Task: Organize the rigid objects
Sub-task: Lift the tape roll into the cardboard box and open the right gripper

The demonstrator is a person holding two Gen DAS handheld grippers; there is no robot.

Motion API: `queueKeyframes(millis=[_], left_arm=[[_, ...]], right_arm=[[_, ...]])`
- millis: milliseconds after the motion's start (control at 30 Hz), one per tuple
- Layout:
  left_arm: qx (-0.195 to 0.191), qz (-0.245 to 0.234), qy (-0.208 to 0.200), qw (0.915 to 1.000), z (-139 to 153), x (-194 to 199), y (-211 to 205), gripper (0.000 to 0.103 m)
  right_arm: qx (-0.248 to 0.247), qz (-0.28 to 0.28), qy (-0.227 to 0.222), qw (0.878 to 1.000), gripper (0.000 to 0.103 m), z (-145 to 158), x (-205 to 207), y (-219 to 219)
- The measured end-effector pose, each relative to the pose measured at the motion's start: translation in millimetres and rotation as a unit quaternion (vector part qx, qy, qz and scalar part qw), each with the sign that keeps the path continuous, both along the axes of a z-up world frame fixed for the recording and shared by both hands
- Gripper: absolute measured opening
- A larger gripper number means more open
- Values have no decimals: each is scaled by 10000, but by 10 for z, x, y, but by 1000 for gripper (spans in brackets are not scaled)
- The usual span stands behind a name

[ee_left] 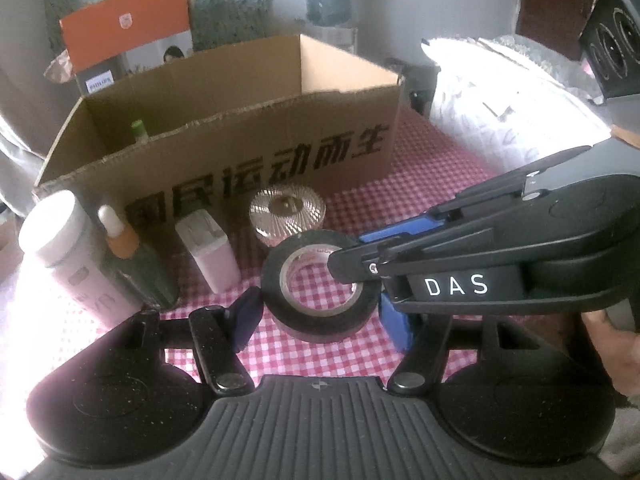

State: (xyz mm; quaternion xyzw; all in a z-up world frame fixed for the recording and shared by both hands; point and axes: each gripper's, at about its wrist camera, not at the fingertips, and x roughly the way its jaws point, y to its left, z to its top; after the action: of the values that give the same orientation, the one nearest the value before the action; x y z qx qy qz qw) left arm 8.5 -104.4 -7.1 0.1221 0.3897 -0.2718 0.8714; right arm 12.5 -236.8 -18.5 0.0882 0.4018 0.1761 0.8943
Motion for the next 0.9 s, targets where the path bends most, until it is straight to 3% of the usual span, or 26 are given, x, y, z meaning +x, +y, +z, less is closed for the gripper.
queueKeyframes(millis=[367,633,800,900], left_arm=[[-295,189,-627,9974,419,-6,70,64],[-616,447,-1145,9905,871,432,60,64],[-574,643,-1115,9900,937,921,-29,64],[-511,770,-742,9930,878,1345,-84,64]], right_arm=[[-281,88,-682,9972,22,513,-28,90],[-500,304,-1295,9898,22,1118,386,97],[-452,500,-1051,9922,22,1286,1009,29],[-438,612,-679,9949,22,1245,1469,3]])
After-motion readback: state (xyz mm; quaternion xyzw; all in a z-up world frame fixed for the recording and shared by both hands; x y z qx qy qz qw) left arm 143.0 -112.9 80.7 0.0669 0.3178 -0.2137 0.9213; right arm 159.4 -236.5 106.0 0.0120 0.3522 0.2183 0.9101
